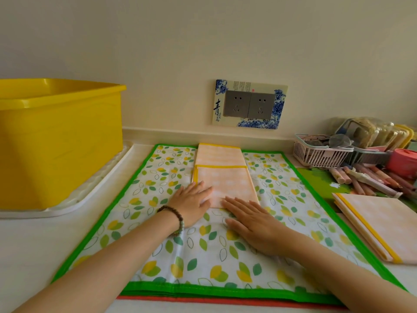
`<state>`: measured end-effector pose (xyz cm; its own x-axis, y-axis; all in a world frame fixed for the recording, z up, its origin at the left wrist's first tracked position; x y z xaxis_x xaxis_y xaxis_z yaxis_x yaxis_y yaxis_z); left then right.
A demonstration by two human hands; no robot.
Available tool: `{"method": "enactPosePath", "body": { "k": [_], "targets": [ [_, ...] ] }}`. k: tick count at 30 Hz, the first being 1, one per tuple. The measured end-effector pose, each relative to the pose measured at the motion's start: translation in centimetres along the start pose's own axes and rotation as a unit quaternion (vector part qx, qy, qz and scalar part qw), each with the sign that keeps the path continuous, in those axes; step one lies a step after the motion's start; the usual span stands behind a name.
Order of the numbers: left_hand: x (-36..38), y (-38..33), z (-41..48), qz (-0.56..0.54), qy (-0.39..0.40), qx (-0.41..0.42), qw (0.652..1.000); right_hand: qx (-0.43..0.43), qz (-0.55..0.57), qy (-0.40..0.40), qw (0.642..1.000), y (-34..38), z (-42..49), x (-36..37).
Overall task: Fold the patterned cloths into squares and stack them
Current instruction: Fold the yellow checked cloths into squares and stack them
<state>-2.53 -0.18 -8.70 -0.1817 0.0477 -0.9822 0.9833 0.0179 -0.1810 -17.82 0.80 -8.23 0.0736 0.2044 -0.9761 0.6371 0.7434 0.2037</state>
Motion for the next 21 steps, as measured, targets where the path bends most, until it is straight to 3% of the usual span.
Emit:
{"method": "enactPosePath", "body": {
  "k": [10,12,16,21],
  "targets": [
    [0.0,0.0,-0.3,-0.015,0.001,0.004,1.0,0.06,0.01,0.043,0.997,-4.9,-3.9,-1.5],
    [-0.1,0.0,-0.3,-0.022,-0.006,0.003,1.0,0.067,0.018,0.012,0.998,-4.8,-3.6,-2.5],
    [-0.3,-0.1,-0.6,-0.051,-0.027,0.002,0.998,0.057,0.021,-0.131,0.99,-4.5,-2.9,-5.7],
    [-0.7,0.2,-0.6,-0.086,-0.054,0.002,0.995,0.025,-0.062,-0.072,0.995,-3.7,-0.9,-5.2]
  ]
}}
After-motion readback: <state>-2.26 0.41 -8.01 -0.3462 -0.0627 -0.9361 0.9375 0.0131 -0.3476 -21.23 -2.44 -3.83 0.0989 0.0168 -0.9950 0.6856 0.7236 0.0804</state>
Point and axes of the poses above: each hand's wrist, its own z-axis towards the middle knuckle, its own x-axis out of the palm, y = z × x, the point moved 7 cm from there along z, towards the middle knuckle, and after that the axes turned 2 degrees about -x, right-handed, at the moved point
